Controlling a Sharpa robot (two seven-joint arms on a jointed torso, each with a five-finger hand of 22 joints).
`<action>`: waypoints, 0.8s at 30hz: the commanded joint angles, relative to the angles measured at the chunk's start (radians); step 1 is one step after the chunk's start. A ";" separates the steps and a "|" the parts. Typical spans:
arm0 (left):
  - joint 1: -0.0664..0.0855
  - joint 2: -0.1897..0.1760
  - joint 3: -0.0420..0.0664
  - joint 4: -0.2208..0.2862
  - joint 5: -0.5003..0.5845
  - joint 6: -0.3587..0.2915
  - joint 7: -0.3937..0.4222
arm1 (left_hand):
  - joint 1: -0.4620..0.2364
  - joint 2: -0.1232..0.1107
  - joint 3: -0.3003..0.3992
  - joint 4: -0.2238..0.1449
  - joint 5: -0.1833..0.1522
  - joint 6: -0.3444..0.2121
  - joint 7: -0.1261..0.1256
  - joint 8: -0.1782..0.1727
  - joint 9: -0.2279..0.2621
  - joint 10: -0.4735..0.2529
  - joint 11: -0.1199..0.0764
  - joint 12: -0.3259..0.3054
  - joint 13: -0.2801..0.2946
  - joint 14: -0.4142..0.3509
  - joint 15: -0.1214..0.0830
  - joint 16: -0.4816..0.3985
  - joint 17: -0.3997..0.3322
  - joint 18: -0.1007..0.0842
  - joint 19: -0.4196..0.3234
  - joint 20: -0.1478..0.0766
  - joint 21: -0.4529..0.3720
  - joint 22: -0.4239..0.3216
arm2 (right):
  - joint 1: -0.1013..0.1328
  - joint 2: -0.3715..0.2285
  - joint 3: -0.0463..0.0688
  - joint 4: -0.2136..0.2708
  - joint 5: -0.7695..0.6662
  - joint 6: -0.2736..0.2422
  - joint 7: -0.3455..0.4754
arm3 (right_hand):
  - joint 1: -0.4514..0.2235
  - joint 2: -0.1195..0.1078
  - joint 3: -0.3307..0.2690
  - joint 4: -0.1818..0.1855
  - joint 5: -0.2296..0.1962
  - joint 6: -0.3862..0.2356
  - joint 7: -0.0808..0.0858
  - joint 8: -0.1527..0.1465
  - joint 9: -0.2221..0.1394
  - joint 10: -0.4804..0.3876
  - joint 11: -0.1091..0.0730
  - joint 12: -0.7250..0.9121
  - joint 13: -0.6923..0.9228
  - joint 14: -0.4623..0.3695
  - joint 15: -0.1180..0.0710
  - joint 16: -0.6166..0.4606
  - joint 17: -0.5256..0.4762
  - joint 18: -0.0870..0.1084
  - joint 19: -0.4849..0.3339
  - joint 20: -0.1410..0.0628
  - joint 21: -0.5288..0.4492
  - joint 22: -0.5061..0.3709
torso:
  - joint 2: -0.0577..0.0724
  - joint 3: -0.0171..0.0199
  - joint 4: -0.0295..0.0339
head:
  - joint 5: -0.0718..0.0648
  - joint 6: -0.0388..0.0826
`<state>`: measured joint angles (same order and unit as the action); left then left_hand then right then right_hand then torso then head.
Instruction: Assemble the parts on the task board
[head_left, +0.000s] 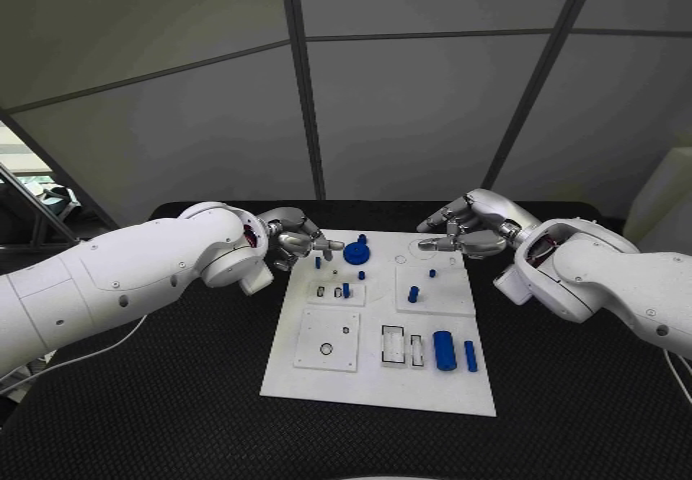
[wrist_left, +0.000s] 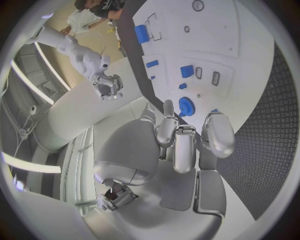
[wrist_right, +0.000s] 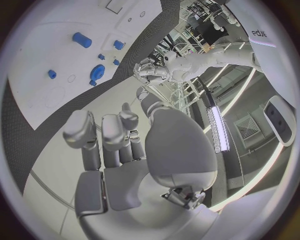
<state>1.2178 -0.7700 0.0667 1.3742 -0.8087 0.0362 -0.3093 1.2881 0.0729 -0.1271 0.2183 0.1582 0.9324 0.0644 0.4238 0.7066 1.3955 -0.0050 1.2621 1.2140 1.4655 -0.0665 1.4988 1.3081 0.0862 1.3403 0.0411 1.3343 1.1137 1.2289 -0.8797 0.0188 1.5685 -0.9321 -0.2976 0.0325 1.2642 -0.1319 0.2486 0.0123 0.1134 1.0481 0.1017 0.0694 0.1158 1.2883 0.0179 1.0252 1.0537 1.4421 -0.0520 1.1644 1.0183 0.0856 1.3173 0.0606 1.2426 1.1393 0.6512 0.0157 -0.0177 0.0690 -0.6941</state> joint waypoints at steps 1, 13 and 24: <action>0.020 0.035 -0.017 -0.024 -0.143 0.147 -0.159 | 0.000 0.009 0.000 0.016 -0.011 -0.006 0.001 0.009 0.031 -0.003 0.000 0.014 0.125 0.081 0.004 0.008 0.196 0.000 0.001 0.006 0.005 0.005 | 0.004 0.008 0.001 -0.012 0.017 0.010 -0.011 | 0.002 0.004 0.002 -0.005 0.005 0.001 0.001 -0.006 -0.002 0.005 0.000 -0.001 -0.004 0.006 -0.001 -0.003 -0.003 0.014 0.008 -0.001 -0.003 -0.003 | -0.002 -0.0011 0.0017 | 0.000 0.000; 0.051 0.147 -0.055 -0.094 -0.224 0.178 -0.248 | -0.059 0.004 -0.046 0.070 -0.107 -0.002 -0.012 0.056 0.181 0.054 -0.008 0.102 0.218 0.099 -0.006 0.056 0.247 -0.010 0.023 0.001 0.046 0.080 | 0.005 0.030 0.001 -0.037 -0.048 -0.004 -0.048 | -0.004 0.002 0.003 -0.009 0.010 -0.005 0.002 -0.006 -0.003 0.004 0.002 -0.005 -0.010 0.007 0.000 -0.012 -0.009 0.016 0.006 -0.001 -0.012 -0.013 | 0.001 0.0003 -0.0010 | 0.002 -0.007; 0.059 0.187 -0.072 -0.110 -0.236 0.196 -0.268 | -0.074 0.000 -0.061 0.071 -0.109 -0.005 -0.015 0.059 0.206 0.060 -0.011 0.110 0.227 0.102 -0.007 0.063 0.254 -0.013 0.029 -0.002 0.055 0.097 | 0.005 0.043 0.001 -0.049 -0.058 -0.009 -0.057 | -0.009 0.001 0.002 -0.009 0.011 -0.006 0.002 -0.006 -0.003 0.004 0.002 -0.005 -0.011 0.007 0.000 -0.014 -0.009 0.016 0.007 0.000 -0.015 -0.015 | 0.001 0.0000 -0.0014 | 0.002 -0.014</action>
<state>1.2745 -0.5838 -0.0052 1.2658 -1.0215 0.2060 -0.5511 1.2246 0.0754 -0.1808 0.2909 0.0535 0.9274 0.0550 0.4782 0.9115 1.4402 -0.0082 1.2782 1.2150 1.4655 -0.0664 1.5603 1.3079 0.0858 1.3632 0.0395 1.3830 1.2103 1.2314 -0.8374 0.0190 1.5192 -0.9762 -0.2982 -0.0190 1.2645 -0.1322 0.2518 0.0092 0.1189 1.0479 0.1016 0.0694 0.1138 1.2882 0.0179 1.0252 1.0436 1.4420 -0.0518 1.1550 1.0104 0.0855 1.3172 0.0606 1.2312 1.1249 0.6517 0.0156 -0.0185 0.0707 -0.7067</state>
